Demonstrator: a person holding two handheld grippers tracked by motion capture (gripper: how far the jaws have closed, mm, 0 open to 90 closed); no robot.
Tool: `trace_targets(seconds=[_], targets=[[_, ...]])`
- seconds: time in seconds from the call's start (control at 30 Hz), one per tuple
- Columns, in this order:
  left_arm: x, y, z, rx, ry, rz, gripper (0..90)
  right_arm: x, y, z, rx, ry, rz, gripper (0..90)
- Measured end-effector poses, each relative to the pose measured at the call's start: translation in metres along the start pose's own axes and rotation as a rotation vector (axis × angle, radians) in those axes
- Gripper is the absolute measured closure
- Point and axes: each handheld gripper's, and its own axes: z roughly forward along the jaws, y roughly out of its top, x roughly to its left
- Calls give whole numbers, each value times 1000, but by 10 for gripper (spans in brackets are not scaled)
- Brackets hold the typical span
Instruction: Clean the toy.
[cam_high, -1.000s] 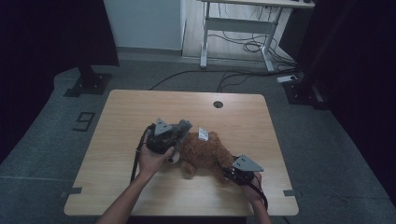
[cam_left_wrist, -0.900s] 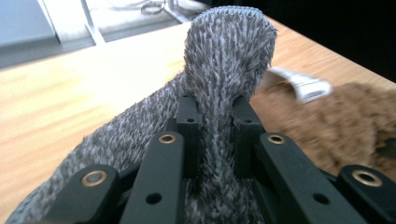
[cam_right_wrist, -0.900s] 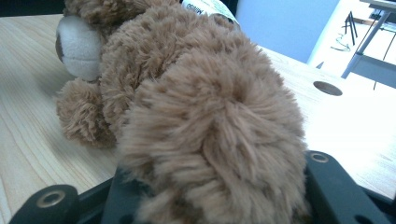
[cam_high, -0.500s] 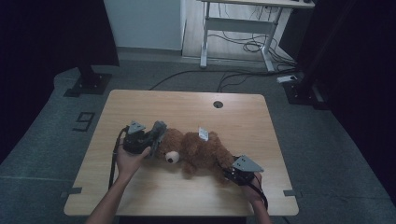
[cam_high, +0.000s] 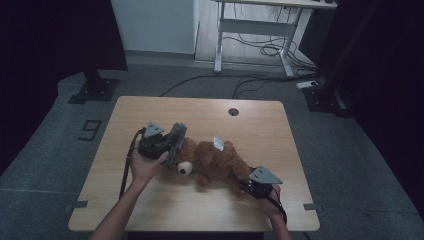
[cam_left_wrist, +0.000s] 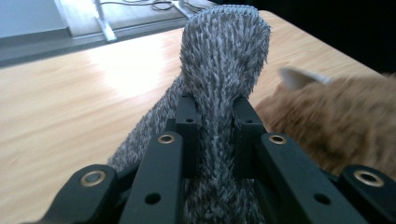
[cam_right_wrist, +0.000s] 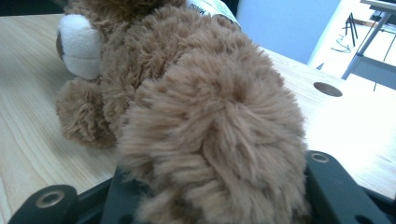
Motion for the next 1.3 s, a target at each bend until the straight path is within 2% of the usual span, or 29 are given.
trace_targets(seconds=[0.03, 0.07, 0.1, 0.17, 0.2, 0.23, 0.27, 0.3, 0.47, 0.57, 0.67, 0.73, 0.8, 0.83, 0.93, 1.07, 1.2, 1.27, 1.3], targets=[[-8, 10, 10, 15, -11, 22, 768, 0, 0, 0, 1, 1, 0, 564], [-10, 14, 15, 25, -16, 28, 767, 0, 0, 0, -1, 3, -1, 564], [-10, 14, 15, 25, -16, 28, 766, 0, 0, 0, -1, 3, -1, 564], [-14, 17, 29, 55, -23, 32, 766, -1, -1, -1, -3, 7, 0, 564], [-13, 15, 41, 92, -39, 14, 765, -1, -1, -1, -3, 8, 2, 563], [-13, 15, 41, 92, -39, 14, 765, -1, -1, -1, -2, 9, 1, 563], [-12, 10, 49, 126, -57, -5, 767, -1, -1, -1, -3, 10, 1, 563], [-11, 6, 50, 130, -62, -13, 770, -1, -1, -1, -3, 12, 1, 562], [-8, -5, 45, 130, -85, -26, 780, -1, -1, -1, -7, 24, 8, 550], [-7, -19, 36, 123, -113, -21, 785, 0, 0, -2, -8, 35, 18, 492], [-7, -30, 29, 89, -137, -56, 789, 0, 1, -6, -23, 65, 24, 402], [-8, -40, 23, 58, -144, -70, 791, 0, 2, -10, -42, 87, 58, 338], [-11, -49, 18, 38, -141, -65, 793, 0, 4, -16, -66, 95, 106, 279], [-11, -49, 18, 38, -141, -65, 794, 0, 4, -16, -66, 95, 106, 279], [-15, -61, 8, 10, -138, -56, 795, -4, 12, -30, -112, 95, 175, 220], [-16, -67, 4, -2, -143, -59, 795, -6, 22, -40, -134, 111, 202, 191], [-16, -68, 2, -5, -146, -70, 795, -13, 34, -47, -141, 118, 200, 175], [-16, -68, 2, -7, -145, -70, 795, -17, 36, -49, -134, 118, 201, 174], [-16, -69, 2, -11, -144, -70, 795, -23, 35, -53, -108, 115, 204, 172]])
